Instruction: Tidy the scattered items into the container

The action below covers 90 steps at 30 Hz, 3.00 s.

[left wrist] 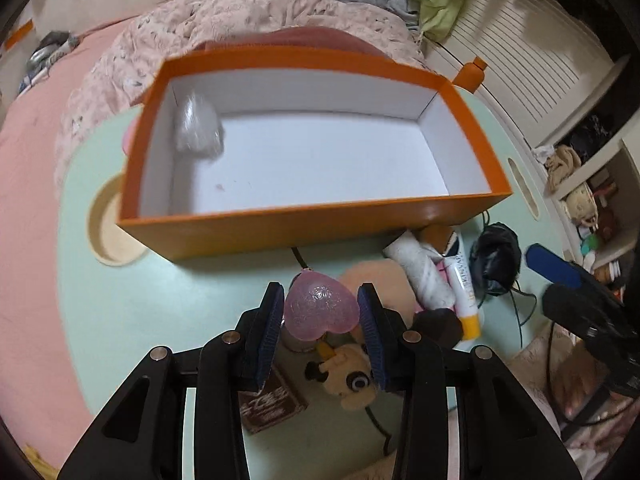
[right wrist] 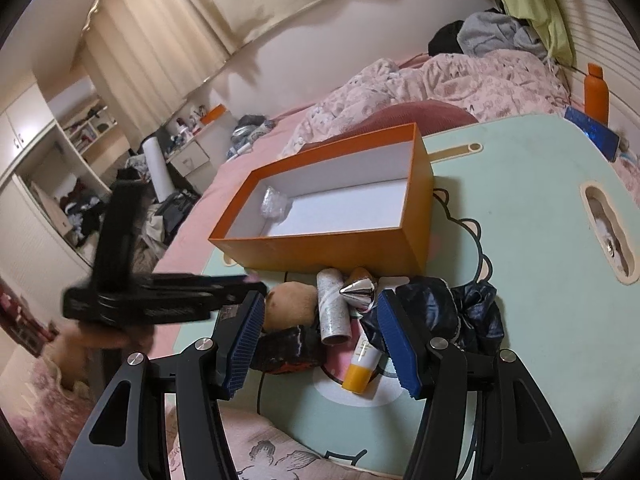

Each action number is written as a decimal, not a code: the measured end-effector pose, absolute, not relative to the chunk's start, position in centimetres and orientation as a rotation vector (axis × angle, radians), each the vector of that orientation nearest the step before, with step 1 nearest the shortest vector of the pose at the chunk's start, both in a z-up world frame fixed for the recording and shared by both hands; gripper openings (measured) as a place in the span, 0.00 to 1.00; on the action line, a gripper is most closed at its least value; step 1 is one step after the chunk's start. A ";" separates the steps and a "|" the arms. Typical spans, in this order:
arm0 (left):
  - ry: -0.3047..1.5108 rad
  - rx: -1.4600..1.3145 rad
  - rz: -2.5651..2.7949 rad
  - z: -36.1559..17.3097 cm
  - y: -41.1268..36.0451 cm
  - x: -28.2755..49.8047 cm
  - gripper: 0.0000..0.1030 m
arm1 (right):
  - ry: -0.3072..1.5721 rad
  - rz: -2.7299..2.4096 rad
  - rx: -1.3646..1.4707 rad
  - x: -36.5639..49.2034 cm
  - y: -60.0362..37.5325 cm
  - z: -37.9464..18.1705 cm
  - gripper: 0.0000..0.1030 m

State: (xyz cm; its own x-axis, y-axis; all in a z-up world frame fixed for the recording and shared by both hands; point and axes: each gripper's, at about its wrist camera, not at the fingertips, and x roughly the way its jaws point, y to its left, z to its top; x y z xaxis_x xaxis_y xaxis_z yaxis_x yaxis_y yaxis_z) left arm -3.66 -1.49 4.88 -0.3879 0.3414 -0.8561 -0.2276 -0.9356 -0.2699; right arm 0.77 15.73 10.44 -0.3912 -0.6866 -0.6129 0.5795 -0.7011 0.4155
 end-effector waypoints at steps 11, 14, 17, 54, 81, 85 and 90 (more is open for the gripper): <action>-0.388 -1.113 2.695 5.4 -3.3 2.0 0.62 | -0.020 -2.054 1.071 -4.1 7.2 14.9 0.57; -0.426 -1.012 2.803 4.7 -3.3 4.3 0.69 | 0.010 -1.987 1.203 -7.4 2.5 14.6 0.57; -0.474 -0.955 2.903 4.0 -3.6 5.8 0.69 | 0.030 -1.910 1.313 -10.2 -1.7 13.1 0.57; -0.630 -0.893 2.868 3.2 -5.2 6.7 0.69 | 0.084 -2.027 1.021 -7.2 5.5 18.4 0.26; -0.761 -0.817 2.889 5.9 -8.8 3.3 0.69 | -0.212 -2.110 1.092 -4.2 15.8 11.7 0.56; -0.860 -0.787 2.906 6.7 -11.2 0.0 0.69 | -0.262 -2.137 1.165 -6.4 14.9 10.4 0.56; -0.943 -0.983 2.684 4.5 -11.4 -4.4 0.71 | -0.281 -2.094 1.215 -8.6 13.2 9.5 0.58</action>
State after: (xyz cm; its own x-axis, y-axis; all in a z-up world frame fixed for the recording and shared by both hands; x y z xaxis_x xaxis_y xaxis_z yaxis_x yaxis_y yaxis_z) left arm -4.38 -11.37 4.48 -0.7789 0.3205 -0.5391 0.0871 -0.7960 -0.5990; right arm -8.60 13.19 9.49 -0.3243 -0.6578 -0.6797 0.4552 -0.7385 0.4975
